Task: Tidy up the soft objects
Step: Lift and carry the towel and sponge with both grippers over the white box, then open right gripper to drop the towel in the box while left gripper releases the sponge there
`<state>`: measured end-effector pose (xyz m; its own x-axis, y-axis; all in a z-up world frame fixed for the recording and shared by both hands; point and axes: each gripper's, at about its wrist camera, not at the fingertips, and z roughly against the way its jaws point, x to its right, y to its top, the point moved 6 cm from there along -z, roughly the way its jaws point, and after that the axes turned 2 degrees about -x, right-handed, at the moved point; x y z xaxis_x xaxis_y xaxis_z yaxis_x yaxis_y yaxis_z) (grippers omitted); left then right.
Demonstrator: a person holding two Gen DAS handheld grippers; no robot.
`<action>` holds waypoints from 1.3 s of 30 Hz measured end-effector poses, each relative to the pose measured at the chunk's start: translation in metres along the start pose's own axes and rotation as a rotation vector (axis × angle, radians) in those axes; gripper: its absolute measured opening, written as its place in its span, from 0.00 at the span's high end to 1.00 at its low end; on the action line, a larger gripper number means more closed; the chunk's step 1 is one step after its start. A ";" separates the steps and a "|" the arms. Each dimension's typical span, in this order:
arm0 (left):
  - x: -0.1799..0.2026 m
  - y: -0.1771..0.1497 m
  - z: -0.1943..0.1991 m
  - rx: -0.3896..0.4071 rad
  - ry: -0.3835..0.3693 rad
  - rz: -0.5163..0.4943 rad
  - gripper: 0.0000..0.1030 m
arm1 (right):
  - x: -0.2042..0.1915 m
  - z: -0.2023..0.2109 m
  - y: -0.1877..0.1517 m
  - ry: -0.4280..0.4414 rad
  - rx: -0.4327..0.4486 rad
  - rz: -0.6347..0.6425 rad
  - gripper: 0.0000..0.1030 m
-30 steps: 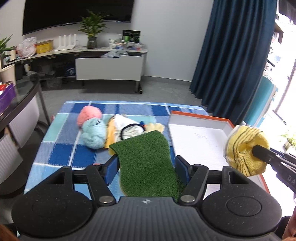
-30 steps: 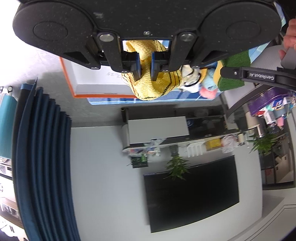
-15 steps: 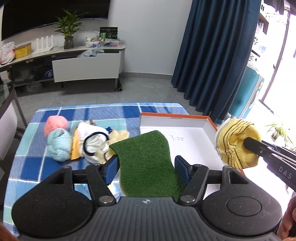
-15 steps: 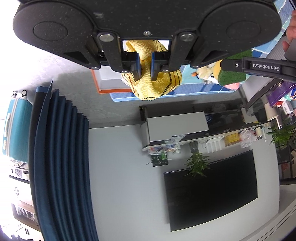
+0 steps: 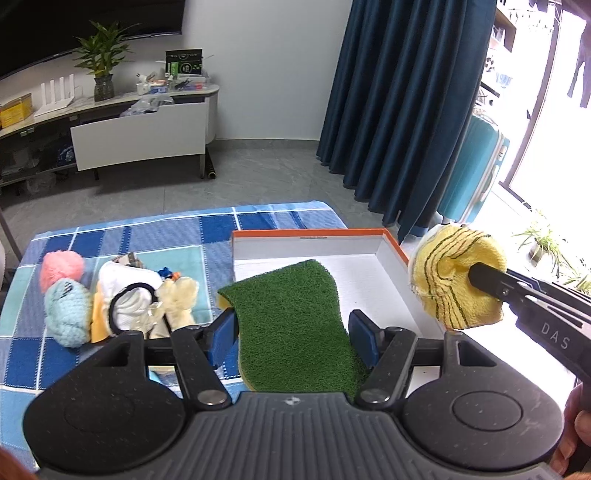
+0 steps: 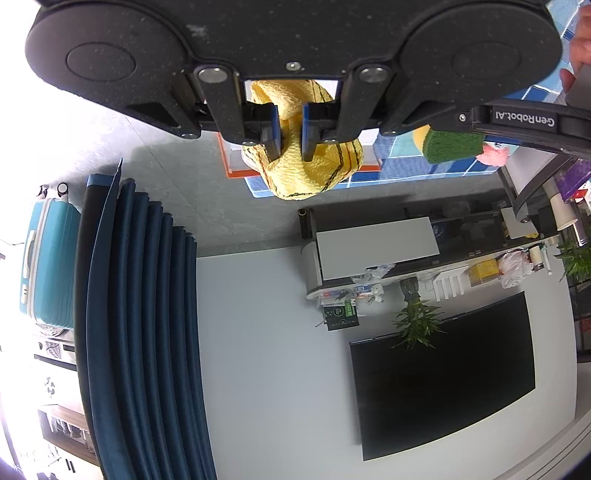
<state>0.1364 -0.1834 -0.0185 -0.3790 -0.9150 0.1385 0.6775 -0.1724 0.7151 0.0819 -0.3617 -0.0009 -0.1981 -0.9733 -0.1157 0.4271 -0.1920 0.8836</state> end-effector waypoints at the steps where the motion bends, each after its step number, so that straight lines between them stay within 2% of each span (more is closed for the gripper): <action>1: 0.001 0.000 -0.002 -0.002 0.001 -0.003 0.35 | 0.001 -0.001 0.000 -0.002 -0.002 -0.001 0.86; 39: 0.017 0.017 -0.071 -0.097 -0.031 -0.006 0.35 | 0.011 -0.089 0.002 -0.024 -0.119 -0.010 0.86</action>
<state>0.1860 -0.2271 -0.0525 -0.4014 -0.9023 0.1570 0.7327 -0.2136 0.6461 0.1594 -0.3837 -0.0409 -0.2234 -0.9683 -0.1119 0.5265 -0.2165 0.8221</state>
